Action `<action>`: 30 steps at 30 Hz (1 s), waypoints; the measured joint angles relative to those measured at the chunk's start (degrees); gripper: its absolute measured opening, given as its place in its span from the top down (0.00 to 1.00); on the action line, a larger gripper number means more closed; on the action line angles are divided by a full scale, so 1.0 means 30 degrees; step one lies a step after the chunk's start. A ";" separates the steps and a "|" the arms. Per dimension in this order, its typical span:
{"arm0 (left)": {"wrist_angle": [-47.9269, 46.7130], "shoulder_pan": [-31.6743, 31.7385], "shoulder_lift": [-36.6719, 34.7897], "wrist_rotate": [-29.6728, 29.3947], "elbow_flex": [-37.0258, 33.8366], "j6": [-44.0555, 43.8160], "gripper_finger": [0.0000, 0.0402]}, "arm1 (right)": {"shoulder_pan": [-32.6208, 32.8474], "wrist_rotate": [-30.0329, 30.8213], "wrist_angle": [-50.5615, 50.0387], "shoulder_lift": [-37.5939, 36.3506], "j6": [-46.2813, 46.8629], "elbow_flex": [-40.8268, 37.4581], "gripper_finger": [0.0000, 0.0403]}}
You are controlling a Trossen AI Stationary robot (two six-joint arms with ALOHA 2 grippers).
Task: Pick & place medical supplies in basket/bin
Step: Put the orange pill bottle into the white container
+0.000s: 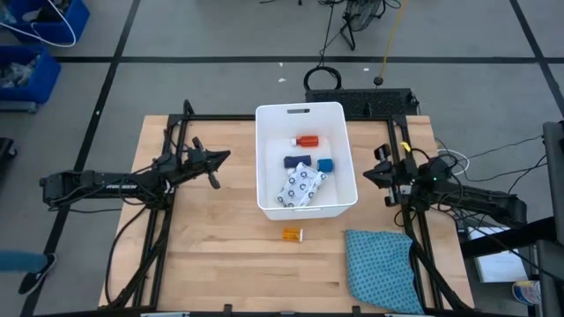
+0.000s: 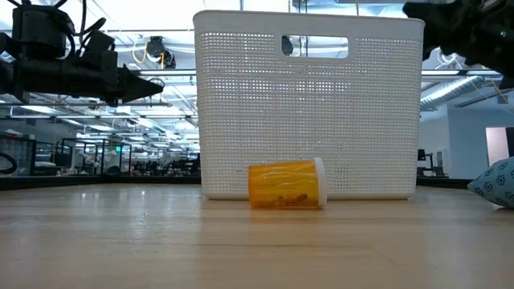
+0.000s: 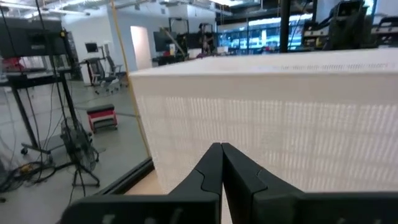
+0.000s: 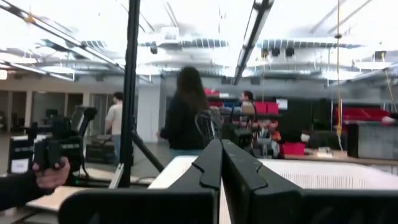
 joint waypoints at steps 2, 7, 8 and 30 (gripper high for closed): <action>-0.0295 0.0007 0.0007 -0.0137 -0.0007 -0.0005 0.98 | 0.0001 -0.0021 -0.0020 0.0016 -0.0058 -0.0079 1.00; -0.0271 -0.0112 0.0007 0.0656 0.0005 0.0120 0.98 | 0.0008 -0.0016 -0.0035 0.0008 -0.0018 -0.0103 1.00; -0.0382 -0.0288 0.0007 0.1703 0.0157 0.0381 0.98 | 0.0006 -0.0004 -0.0011 0.0006 0.0083 -0.0104 1.00; -1.1266 -1.3862 0.5796 -0.2672 1.0584 0.2911 0.98 | 0.0018 -0.1096 -0.0268 0.0008 0.0424 -0.0161 1.00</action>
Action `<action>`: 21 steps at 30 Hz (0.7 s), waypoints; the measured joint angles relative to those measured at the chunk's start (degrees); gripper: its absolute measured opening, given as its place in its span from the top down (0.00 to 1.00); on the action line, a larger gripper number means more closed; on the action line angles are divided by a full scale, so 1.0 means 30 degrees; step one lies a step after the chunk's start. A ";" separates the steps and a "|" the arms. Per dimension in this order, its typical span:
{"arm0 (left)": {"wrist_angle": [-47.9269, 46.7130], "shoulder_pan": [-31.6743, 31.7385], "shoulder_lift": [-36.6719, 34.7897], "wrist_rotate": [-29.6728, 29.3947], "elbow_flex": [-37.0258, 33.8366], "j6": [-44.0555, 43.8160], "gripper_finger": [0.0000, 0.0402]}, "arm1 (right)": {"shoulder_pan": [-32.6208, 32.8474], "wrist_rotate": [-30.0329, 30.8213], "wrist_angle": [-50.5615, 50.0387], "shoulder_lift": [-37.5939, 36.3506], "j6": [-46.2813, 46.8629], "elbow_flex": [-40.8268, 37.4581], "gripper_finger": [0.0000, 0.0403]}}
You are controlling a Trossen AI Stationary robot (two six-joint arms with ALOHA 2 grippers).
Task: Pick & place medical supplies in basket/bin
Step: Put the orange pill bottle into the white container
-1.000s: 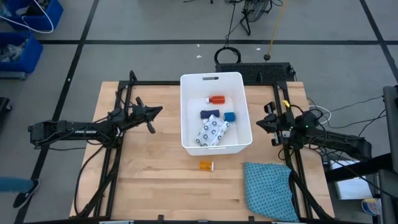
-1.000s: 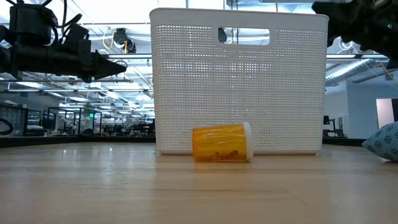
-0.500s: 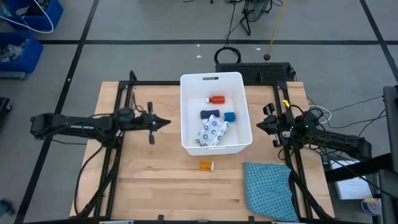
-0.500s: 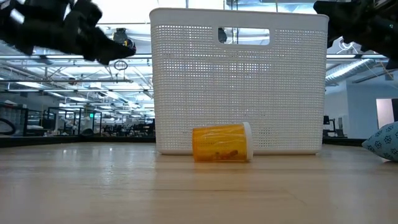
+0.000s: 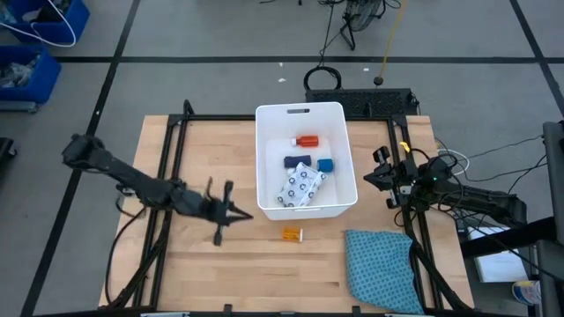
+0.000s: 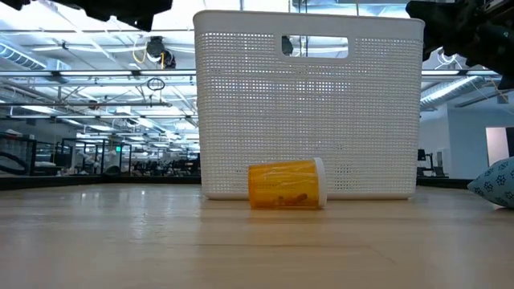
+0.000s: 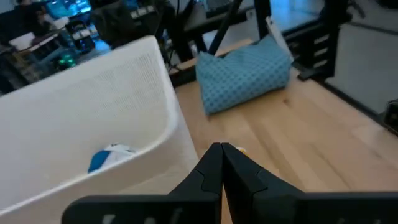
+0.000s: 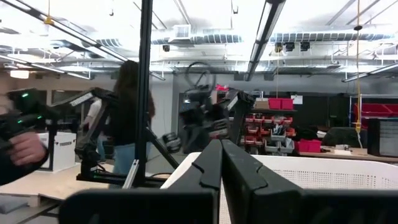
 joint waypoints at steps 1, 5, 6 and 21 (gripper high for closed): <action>0.0586 -0.0536 0.0849 -0.0765 0.0063 -0.0119 0.98 | 0.0000 0.0006 0.0000 -0.0007 -0.0035 0.0000 1.00; 0.2646 -0.2082 0.4543 -0.4226 0.0864 -0.0079 0.98 | 0.0000 0.0020 0.0000 -0.0006 -0.0250 -0.0007 1.00; 0.2955 -0.2350 0.5508 -0.4901 0.1299 0.0201 0.98 | 0.0000 0.0026 -0.0011 -0.0007 -0.0274 -0.0007 1.00; -0.1404 -0.2889 1.5228 -0.6680 1.0540 0.0614 0.93 | 0.0000 0.0013 -0.0789 0.0015 0.0496 -0.0007 1.00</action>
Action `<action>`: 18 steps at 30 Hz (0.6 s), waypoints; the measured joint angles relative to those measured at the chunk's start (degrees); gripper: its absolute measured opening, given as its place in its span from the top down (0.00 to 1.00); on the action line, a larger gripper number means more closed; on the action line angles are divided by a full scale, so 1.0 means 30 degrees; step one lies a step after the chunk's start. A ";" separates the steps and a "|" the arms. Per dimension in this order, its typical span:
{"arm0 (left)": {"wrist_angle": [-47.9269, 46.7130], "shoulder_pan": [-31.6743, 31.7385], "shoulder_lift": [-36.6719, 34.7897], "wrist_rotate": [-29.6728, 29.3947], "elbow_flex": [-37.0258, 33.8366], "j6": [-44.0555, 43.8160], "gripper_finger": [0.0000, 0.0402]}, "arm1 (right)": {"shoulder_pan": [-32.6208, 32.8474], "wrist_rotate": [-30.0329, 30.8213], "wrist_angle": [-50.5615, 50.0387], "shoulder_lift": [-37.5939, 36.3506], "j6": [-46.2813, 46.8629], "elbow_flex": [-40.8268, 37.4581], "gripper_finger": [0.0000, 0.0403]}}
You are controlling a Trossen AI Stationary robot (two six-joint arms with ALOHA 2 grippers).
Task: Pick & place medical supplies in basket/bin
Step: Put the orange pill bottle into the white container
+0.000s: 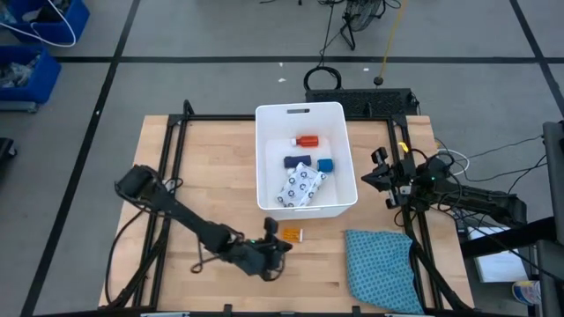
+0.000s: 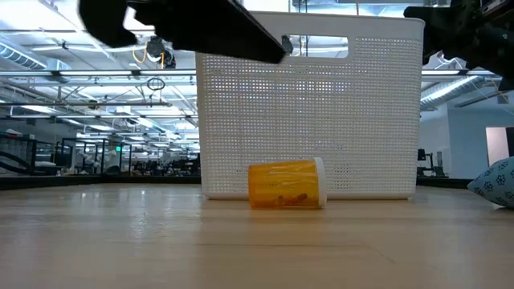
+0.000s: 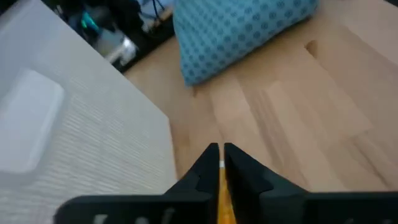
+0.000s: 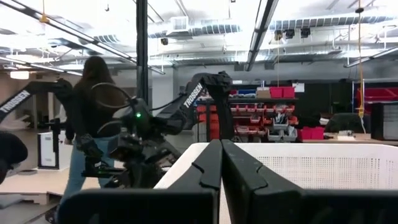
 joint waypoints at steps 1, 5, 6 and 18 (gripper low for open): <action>-0.0479 0.0109 0.0341 0.0182 0.0449 -0.0580 0.91 | 0.0000 0.0000 -0.0006 0.0000 0.0000 0.0000 1.00; -0.2985 0.0705 0.1380 0.1337 0.2372 -0.2937 0.77 | 0.0000 -0.0007 0.0061 0.0007 0.0007 0.0000 1.00; -0.3587 0.0847 0.1597 0.1548 0.2802 -0.3455 0.73 | 0.0000 -0.0007 0.0100 0.0000 0.0007 0.0000 1.00; -0.6031 0.1389 0.2370 0.3045 0.4143 -0.5467 0.33 | 0.0000 -0.0007 0.0541 0.0007 -0.0561 0.0000 1.00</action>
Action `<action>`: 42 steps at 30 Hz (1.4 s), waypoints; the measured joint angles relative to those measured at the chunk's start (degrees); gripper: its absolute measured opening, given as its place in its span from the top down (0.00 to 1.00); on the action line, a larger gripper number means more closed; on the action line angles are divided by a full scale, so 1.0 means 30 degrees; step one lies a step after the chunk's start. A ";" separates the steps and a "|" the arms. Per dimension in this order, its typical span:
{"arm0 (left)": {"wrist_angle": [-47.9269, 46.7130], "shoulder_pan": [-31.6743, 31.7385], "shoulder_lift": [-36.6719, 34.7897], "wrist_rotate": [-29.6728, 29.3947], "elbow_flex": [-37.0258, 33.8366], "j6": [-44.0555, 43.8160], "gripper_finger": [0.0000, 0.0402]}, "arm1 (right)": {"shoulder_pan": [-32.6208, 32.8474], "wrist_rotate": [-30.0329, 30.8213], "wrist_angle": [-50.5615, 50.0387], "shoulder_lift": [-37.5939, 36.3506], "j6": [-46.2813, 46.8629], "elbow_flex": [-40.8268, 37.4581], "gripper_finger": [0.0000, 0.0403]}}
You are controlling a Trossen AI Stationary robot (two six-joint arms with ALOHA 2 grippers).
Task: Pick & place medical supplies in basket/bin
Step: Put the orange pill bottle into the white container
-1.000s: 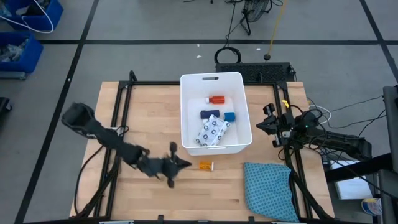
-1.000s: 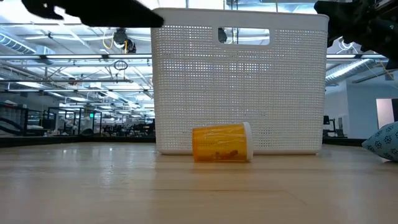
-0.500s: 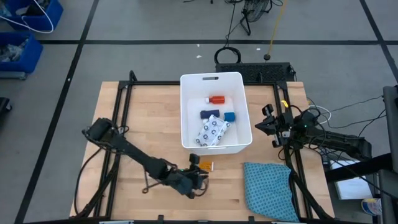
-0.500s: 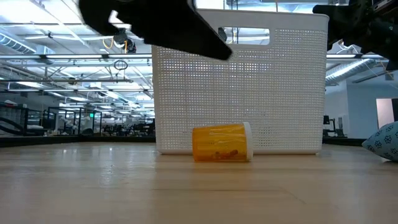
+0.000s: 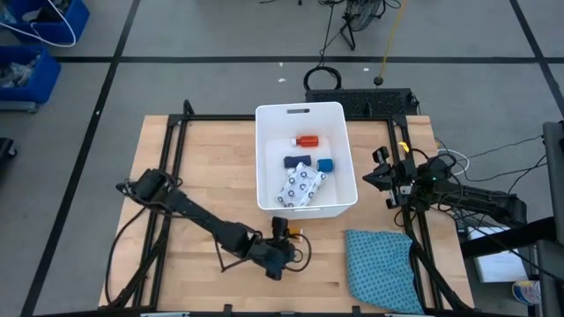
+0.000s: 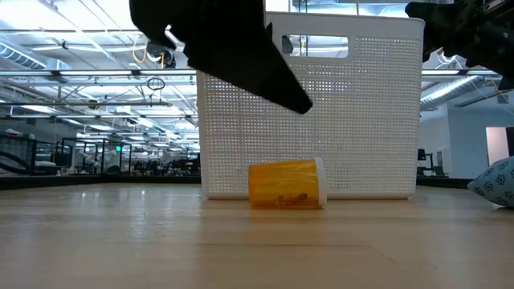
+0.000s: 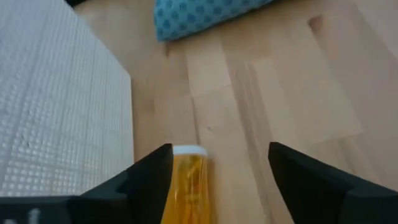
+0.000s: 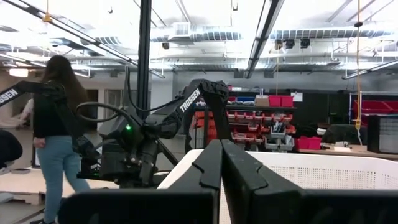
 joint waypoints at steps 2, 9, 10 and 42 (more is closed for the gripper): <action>-0.0414 0.0080 0.0007 -0.0007 -0.0007 -0.0219 0.30 | 0.0000 0.0015 -0.0007 0.0000 0.0022 0.0000 1.00; -0.0345 0.0487 0.0021 0.0147 -0.0488 -0.0749 0.27 | 0.0000 0.0015 -0.0007 0.0000 0.0058 0.0000 1.00; -0.0327 0.0560 0.0013 0.0341 -0.0487 -0.0761 0.27 | 0.0000 0.0015 -0.0007 0.0000 0.0064 0.0000 1.00; 0.0012 0.2021 0.1792 0.2231 -0.0503 -0.0699 0.37 | 0.0000 0.0024 -0.0007 0.0007 0.0141 0.0000 1.00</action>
